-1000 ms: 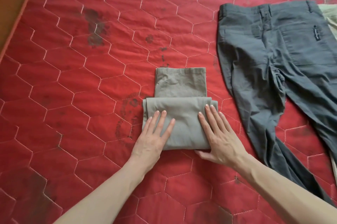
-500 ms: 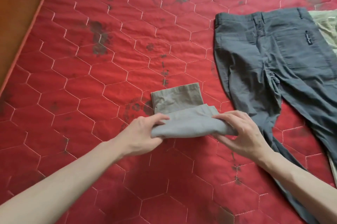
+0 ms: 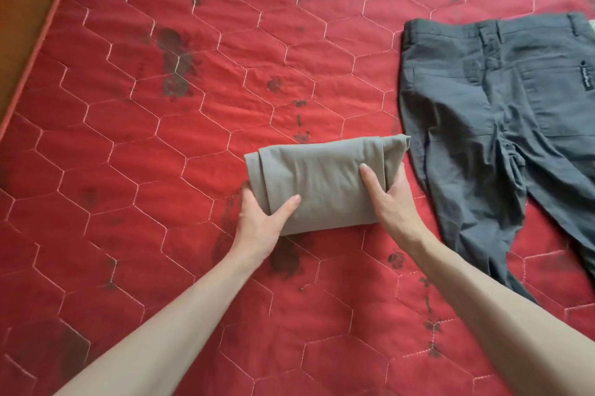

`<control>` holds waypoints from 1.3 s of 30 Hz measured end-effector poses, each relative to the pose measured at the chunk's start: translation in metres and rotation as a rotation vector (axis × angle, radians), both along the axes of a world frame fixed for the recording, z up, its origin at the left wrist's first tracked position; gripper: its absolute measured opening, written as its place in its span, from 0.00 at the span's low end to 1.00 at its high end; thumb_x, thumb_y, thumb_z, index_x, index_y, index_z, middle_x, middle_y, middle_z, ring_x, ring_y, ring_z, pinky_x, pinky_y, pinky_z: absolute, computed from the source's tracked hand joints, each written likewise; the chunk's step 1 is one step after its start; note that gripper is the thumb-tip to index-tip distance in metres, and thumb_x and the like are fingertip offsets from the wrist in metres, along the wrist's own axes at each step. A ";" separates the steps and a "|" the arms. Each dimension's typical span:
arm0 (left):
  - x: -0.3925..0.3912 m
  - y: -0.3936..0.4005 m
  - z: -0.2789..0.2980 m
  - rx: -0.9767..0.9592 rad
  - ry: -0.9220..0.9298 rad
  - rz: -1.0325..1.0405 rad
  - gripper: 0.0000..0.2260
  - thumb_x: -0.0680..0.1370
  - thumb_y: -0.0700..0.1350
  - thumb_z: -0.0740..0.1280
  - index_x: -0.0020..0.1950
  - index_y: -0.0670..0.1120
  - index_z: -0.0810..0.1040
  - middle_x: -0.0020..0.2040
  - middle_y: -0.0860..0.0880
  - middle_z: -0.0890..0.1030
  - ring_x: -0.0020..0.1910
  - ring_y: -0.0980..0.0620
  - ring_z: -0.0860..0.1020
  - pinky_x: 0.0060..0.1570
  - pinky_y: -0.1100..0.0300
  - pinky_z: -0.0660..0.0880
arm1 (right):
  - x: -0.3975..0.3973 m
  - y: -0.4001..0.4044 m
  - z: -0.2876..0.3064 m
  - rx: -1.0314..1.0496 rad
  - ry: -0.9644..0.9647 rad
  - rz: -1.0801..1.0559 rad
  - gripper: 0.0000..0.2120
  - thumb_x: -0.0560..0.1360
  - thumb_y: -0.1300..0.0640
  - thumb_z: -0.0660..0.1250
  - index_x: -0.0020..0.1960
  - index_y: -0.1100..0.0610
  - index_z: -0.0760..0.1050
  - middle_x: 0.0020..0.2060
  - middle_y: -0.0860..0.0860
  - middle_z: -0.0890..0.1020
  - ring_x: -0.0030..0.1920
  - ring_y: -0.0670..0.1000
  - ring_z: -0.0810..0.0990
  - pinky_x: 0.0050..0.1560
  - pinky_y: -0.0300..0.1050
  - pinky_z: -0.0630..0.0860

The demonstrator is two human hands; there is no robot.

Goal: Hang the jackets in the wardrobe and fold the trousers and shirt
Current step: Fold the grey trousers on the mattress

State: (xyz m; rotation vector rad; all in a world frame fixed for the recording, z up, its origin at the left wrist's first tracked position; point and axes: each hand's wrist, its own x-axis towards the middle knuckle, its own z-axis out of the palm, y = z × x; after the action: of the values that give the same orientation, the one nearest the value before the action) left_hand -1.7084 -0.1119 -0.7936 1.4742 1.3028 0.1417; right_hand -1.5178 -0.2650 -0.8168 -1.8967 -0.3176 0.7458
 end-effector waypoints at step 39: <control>0.044 -0.020 -0.009 0.180 0.484 0.006 0.59 0.61 0.68 0.81 0.81 0.53 0.51 0.71 0.41 0.64 0.69 0.37 0.66 0.67 0.43 0.68 | 0.002 0.036 0.007 -0.332 -0.202 -0.077 0.37 0.77 0.45 0.74 0.81 0.54 0.64 0.76 0.53 0.71 0.75 0.57 0.68 0.76 0.49 0.62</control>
State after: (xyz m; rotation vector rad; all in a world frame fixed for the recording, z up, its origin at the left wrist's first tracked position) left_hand -1.6649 -0.1316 -0.8025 1.7242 1.7161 -0.1048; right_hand -1.5156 -0.2294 -0.8102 -2.2924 -0.2558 0.5824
